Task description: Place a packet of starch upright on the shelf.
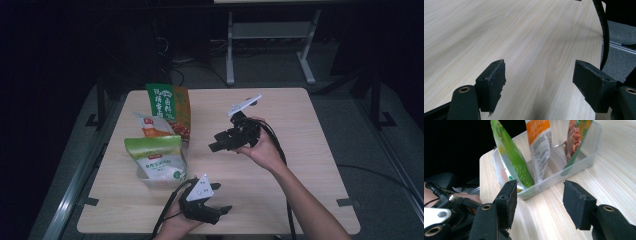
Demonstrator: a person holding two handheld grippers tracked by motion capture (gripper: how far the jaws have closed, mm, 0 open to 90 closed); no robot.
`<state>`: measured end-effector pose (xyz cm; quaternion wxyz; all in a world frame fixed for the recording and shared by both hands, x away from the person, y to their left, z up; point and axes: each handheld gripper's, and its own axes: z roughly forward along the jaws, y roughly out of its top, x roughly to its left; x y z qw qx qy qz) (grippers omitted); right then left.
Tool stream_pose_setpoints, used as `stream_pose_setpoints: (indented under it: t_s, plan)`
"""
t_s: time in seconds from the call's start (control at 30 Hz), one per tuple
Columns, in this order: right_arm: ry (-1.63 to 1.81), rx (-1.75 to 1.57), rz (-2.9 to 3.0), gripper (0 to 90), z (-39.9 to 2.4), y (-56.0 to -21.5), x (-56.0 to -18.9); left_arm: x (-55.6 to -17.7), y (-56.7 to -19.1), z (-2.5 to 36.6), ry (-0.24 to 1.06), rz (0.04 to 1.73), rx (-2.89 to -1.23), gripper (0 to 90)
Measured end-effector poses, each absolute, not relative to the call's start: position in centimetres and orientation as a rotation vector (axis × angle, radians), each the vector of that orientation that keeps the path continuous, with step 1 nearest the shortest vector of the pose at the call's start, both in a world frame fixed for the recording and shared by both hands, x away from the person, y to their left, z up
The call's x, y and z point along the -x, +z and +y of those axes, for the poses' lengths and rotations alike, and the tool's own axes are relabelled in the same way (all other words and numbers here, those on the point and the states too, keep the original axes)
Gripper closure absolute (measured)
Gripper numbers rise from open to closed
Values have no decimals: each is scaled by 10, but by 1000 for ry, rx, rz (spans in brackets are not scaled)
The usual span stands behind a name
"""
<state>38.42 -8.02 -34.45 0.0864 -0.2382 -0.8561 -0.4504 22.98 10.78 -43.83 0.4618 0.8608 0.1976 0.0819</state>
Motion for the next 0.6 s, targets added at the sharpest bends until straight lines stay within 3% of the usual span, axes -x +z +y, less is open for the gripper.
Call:
stream_pose_setpoints:
  t_s: [0.6]
  plan:
    - [-1313,838,-2552,422,-122,-356,-378,-232,-437,111,220,494,-2119,255]
